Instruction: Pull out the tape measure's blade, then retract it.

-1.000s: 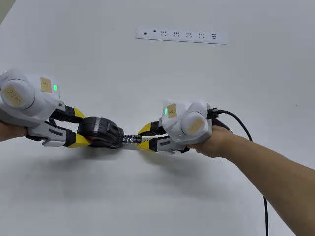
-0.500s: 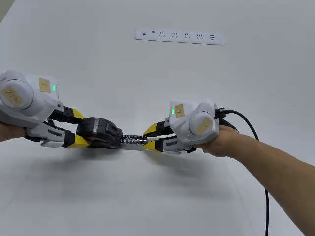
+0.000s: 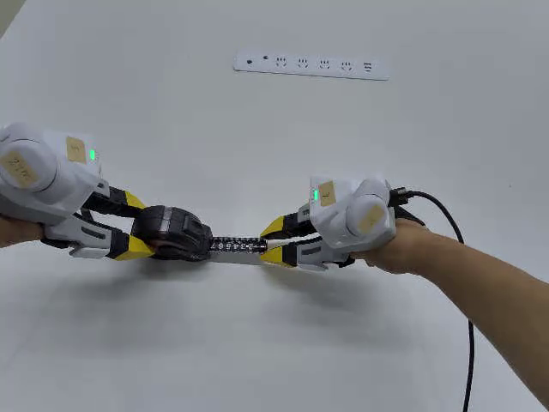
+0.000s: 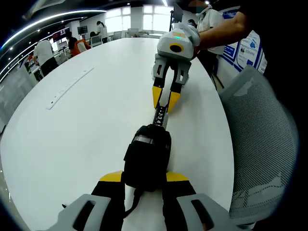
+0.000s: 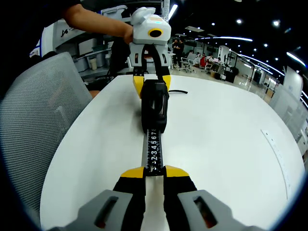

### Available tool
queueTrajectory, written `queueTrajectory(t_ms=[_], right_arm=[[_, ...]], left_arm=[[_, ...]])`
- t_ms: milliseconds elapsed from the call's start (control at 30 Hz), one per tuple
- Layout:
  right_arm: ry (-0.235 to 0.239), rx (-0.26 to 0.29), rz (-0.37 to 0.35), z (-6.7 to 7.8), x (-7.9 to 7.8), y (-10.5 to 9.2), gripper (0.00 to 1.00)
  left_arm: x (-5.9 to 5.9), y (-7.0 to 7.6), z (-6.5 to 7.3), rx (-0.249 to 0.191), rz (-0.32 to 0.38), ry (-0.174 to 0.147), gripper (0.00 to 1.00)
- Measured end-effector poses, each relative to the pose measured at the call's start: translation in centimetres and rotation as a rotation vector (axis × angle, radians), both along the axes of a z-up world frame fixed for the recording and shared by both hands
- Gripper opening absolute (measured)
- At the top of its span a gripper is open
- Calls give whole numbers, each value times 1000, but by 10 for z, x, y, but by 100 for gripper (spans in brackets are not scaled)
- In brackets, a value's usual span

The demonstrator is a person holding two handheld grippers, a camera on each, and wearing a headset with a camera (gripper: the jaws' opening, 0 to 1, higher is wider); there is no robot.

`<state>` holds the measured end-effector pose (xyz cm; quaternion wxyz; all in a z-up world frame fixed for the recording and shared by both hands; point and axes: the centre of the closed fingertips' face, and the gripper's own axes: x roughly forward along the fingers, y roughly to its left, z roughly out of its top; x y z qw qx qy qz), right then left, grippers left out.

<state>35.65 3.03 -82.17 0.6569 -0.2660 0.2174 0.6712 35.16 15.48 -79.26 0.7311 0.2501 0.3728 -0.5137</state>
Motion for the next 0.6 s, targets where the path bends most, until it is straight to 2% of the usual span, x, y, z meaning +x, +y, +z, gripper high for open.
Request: queueTrajectory(t_ms=[600], right_arm=[[-10, -18, -2, -1, 2, -26, 11]], left_arm=[[0, -1, 0, 0, 4, 3, 26]])
